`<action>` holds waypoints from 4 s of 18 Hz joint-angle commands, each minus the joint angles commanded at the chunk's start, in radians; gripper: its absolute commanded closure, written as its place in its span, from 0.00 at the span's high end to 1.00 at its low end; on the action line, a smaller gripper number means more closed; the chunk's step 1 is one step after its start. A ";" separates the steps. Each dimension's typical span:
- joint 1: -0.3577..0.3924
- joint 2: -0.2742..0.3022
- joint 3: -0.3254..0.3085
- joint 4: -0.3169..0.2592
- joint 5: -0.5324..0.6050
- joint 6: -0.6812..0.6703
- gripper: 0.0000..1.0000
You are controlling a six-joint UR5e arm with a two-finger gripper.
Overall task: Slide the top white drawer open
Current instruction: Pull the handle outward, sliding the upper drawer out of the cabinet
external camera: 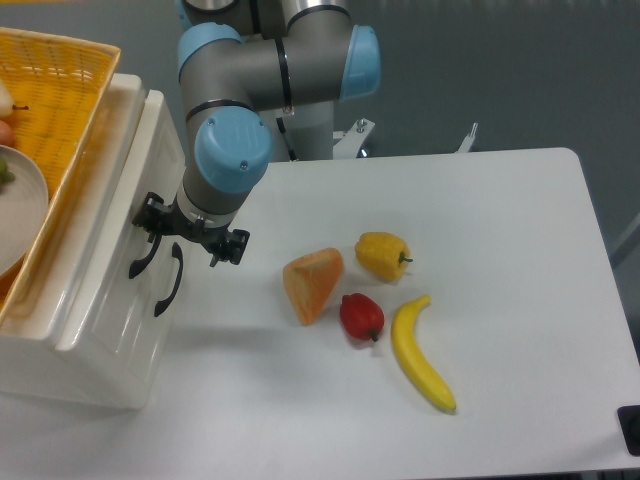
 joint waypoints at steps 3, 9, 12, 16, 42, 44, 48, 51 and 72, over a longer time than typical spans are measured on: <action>0.000 0.002 0.000 -0.002 0.000 0.000 1.00; 0.000 0.002 0.002 -0.006 0.075 0.000 1.00; 0.002 0.002 0.002 -0.006 0.077 0.000 1.00; 0.008 0.002 0.002 -0.006 0.077 0.002 1.00; 0.066 0.002 0.021 -0.002 0.081 0.018 1.00; 0.069 0.002 0.021 -0.003 0.081 0.035 1.00; 0.086 0.002 0.021 -0.006 0.081 0.061 1.00; 0.089 0.002 0.021 -0.005 0.081 0.066 1.00; 0.112 0.000 0.037 -0.009 0.140 0.097 1.00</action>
